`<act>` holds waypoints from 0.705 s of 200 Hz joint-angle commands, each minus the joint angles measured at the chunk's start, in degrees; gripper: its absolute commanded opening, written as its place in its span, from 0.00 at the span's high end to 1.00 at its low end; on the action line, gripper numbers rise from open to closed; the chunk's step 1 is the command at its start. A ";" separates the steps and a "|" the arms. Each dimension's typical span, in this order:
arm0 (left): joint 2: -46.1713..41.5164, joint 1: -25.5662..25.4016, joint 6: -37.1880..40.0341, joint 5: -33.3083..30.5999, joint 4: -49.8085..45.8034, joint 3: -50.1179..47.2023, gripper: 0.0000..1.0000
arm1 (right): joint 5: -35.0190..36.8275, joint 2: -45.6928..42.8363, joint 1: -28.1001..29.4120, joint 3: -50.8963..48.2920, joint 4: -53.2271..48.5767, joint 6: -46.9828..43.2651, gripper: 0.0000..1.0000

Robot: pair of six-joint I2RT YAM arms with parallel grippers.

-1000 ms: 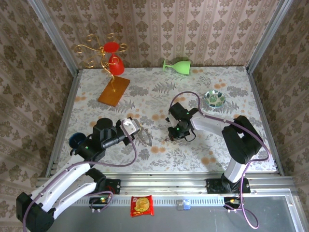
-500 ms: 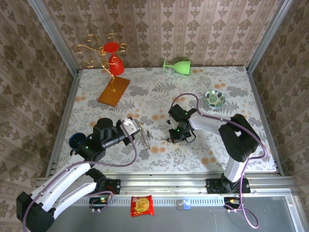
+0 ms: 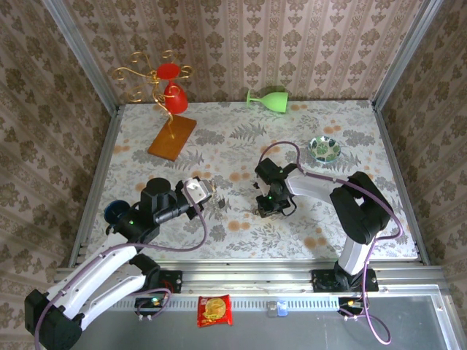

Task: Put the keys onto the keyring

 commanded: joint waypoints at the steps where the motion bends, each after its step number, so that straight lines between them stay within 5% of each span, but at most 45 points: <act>1: -0.08 0.06 0.06 1.37 2.89 0.00 1.00 | 1.11 -0.47 -0.24 1.48 -2.66 0.14 0.83; 141: -0.13 0.05 0.23 1.55 2.78 -0.13 1.00 | -0.39 0.56 -0.15 1.99 -0.92 1.11 0.84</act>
